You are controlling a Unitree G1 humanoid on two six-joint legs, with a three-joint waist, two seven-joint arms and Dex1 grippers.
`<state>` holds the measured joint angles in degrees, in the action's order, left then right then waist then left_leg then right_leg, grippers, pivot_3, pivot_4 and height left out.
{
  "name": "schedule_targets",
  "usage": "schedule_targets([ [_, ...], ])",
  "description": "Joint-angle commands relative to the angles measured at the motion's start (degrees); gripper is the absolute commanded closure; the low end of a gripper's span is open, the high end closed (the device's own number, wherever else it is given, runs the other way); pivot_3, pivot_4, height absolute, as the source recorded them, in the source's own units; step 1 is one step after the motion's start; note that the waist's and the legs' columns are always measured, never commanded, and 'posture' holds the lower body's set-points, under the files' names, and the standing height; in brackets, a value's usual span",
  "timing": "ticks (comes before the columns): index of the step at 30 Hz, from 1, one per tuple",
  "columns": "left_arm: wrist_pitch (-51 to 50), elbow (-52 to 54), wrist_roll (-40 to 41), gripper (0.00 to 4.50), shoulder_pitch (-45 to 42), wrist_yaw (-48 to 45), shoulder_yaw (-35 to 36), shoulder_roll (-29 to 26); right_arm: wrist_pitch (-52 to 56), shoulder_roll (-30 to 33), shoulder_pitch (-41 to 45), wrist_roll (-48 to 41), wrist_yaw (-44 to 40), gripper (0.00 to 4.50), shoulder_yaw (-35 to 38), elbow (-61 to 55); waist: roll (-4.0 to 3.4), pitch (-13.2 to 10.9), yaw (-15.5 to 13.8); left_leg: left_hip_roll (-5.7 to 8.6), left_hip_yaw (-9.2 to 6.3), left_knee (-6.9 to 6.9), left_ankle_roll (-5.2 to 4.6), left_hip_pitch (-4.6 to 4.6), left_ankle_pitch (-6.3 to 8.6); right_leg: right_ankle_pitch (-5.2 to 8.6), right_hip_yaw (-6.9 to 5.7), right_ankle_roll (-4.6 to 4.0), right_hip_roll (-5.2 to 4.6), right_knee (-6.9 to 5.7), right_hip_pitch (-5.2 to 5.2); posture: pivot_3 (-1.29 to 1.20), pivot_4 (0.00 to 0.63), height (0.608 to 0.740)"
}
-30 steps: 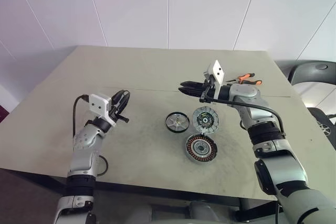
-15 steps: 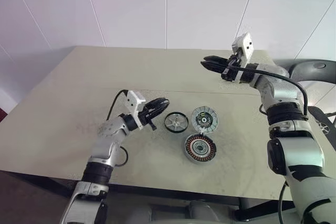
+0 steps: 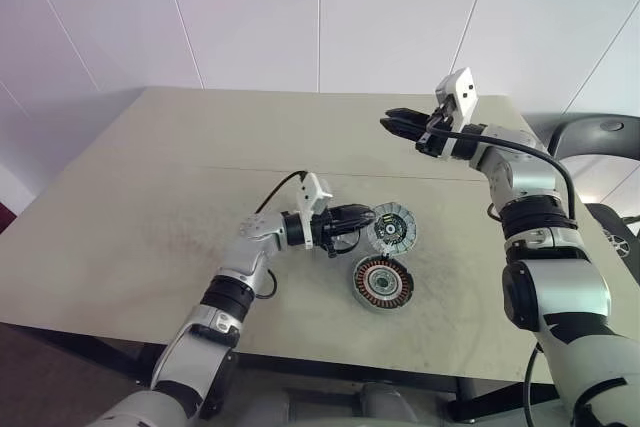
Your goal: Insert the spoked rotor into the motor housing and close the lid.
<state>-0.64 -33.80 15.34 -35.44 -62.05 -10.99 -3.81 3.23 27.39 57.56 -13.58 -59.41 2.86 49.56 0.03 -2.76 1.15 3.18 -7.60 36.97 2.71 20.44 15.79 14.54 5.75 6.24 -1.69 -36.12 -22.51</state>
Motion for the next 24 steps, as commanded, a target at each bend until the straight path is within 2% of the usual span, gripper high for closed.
schedule_targets([
  [1,0.95,-0.83,-0.84,3.83,-1.35,-2.49,-1.54,1.39,-1.19,0.12,1.46,0.03,0.75,3.60,1.22,-1.11,0.00,0.00,0.01,0.00,0.00,0.00,0.00,0.01,0.00,0.00,0.00,0.00,0.00,0.00,-0.01,0.00,0.000,0.740],
  [13,-1.28,-0.63,-4.19,3.83,-0.94,-11.90,-8.15,1.88,-1.24,0.43,0.73,0.30,1.57,3.60,1.32,-1.78,-0.01,0.00,0.08,0.00,0.00,0.00,0.00,-0.01,0.00,0.00,0.01,0.00,0.01,-0.04,-0.02,0.00,0.000,0.740],
  [24,-0.78,0.94,-5.62,3.83,-0.25,-12.34,-8.91,-0.31,-1.63,0.29,0.76,0.68,2.00,3.60,1.59,-1.37,-0.01,-0.01,0.07,-0.01,-0.03,0.00,0.00,-0.01,0.00,0.00,0.02,0.00,0.01,-0.04,-0.03,0.00,0.000,0.740],
])
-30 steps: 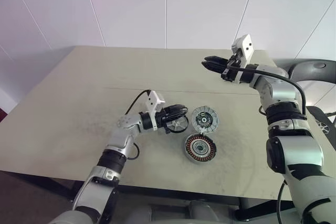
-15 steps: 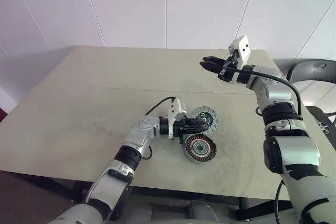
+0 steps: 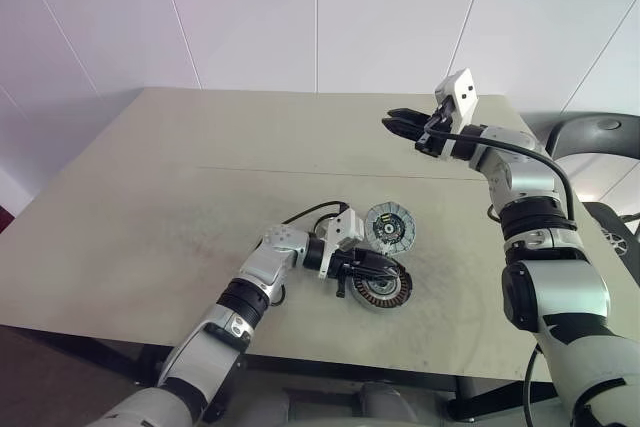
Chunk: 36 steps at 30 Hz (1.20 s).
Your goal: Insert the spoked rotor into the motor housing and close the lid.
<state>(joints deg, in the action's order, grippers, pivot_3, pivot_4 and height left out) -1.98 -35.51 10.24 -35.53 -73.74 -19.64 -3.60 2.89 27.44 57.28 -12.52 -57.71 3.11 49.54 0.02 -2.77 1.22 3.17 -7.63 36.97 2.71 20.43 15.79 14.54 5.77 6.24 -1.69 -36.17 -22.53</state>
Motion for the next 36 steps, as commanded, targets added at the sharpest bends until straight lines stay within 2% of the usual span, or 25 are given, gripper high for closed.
schedule_targets([
  [1,0.57,2.93,-0.68,3.83,-0.10,-0.73,-0.36,-0.85,-1.38,0.20,1.07,-0.35,0.33,3.60,1.33,-1.24,0.00,0.00,-0.02,0.00,0.00,0.00,0.00,0.00,0.00,0.00,0.00,0.00,0.00,0.00,0.00,0.00,0.000,0.740],
  [12,-3.03,8.27,-0.53,3.83,2.25,-3.37,-2.15,-3.43,-1.83,-0.08,1.04,-0.27,0.25,3.60,1.23,-0.73,0.00,0.00,-0.02,0.00,0.00,0.00,0.00,-0.01,0.00,0.00,0.00,0.00,0.00,-0.01,0.01,0.00,0.000,0.740],
  [36,1.59,4.44,-3.83,3.83,1.10,1.10,-1.93,-2.51,-0.96,0.19,0.37,-1.12,-0.57,3.60,2.13,-1.57,0.00,0.00,-0.04,-0.01,0.00,0.03,0.00,-0.02,0.00,0.00,0.01,0.00,-0.01,-0.03,0.02,0.00,0.000,0.740],
])
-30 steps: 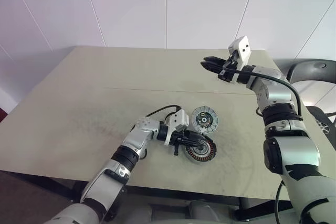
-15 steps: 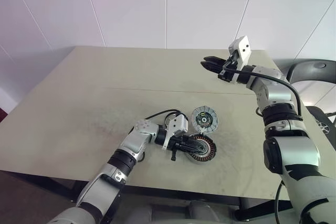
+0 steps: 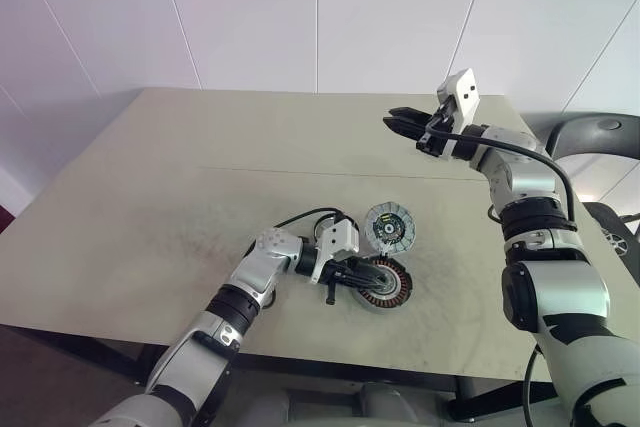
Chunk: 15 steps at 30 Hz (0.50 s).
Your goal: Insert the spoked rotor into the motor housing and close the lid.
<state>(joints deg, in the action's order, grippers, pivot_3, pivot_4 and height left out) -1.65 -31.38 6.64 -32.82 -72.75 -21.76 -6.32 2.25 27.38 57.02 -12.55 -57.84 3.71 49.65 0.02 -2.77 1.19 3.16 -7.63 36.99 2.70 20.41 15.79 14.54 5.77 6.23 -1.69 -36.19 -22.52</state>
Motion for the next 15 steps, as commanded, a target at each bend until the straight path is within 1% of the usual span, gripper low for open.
schedule_targets([
  [1,1.48,0.11,-0.21,3.83,-1.69,0.37,0.37,0.37,-0.24,0.34,0.59,-1.13,-0.55,3.60,1.55,-1.73,0.00,0.00,-0.01,0.00,0.00,0.00,0.00,0.00,0.00,0.00,0.00,0.00,0.00,0.00,0.00,0.00,0.000,0.740],
  [8,2.61,-1.10,-0.07,3.83,-2.08,2.17,1.15,1.63,0.14,0.55,0.23,-1.31,-1.04,3.60,1.73,-2.15,0.00,0.00,0.01,0.00,0.00,0.00,0.00,0.00,0.00,0.00,0.00,0.00,0.00,0.00,0.00,0.00,0.000,0.740],
  [15,2.37,-0.98,-0.12,3.83,-1.83,1.73,0.88,1.47,0.27,0.54,0.08,-1.28,-1.11,3.60,1.80,-2.27,0.00,0.00,0.00,0.00,0.00,0.01,0.00,0.00,0.00,0.00,0.00,0.00,0.00,-0.01,0.00,0.00,0.000,0.740],
])
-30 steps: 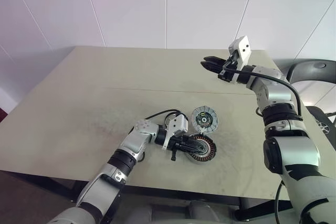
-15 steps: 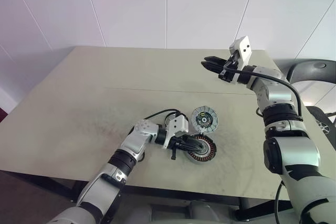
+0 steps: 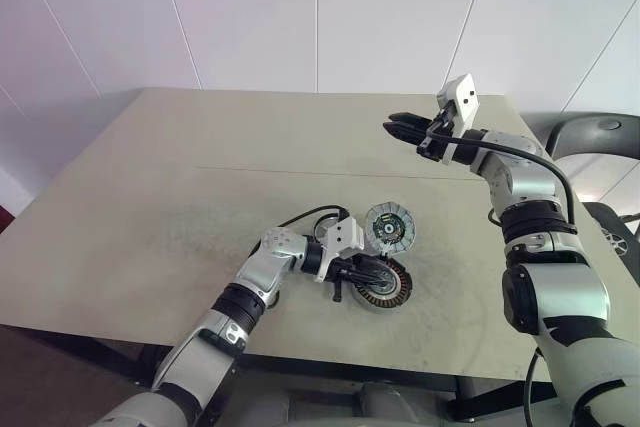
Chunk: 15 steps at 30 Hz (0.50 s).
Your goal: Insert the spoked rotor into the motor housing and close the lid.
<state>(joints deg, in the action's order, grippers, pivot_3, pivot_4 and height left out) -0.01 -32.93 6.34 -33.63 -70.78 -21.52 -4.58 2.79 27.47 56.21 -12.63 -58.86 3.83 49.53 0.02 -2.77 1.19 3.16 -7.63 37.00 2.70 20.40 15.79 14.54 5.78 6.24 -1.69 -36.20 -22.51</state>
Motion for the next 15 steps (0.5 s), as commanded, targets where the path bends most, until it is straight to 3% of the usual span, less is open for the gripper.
schedule_targets([
  [1,0.73,0.55,0.09,3.83,-1.01,-0.40,0.54,-0.43,-0.27,0.45,0.87,-1.20,-0.08,3.60,1.69,-2.15,0.00,0.00,0.00,0.00,0.00,0.00,0.00,0.00,0.00,0.00,0.00,0.00,0.00,0.00,0.00,0.00,0.000,0.740],
  [9,1.05,0.38,-0.20,3.83,-1.09,-0.41,0.30,-0.95,1.87,1.45,-0.33,-1.42,-3.19,3.60,1.13,-3.72,0.00,0.00,-0.03,0.00,0.00,0.00,0.00,0.00,0.00,0.00,0.00,0.00,0.00,0.00,0.00,0.00,0.000,0.740],
  [15,0.95,0.74,-0.13,3.83,-0.77,0.23,0.34,-0.56,12.72,7.14,-8.02,-4.53,-18.29,3.60,-1.80,-14.31,0.00,0.00,-0.43,0.02,-0.03,0.02,0.00,0.04,0.00,0.00,-0.02,0.01,-0.01,0.04,0.03,0.00,0.000,0.740],
])
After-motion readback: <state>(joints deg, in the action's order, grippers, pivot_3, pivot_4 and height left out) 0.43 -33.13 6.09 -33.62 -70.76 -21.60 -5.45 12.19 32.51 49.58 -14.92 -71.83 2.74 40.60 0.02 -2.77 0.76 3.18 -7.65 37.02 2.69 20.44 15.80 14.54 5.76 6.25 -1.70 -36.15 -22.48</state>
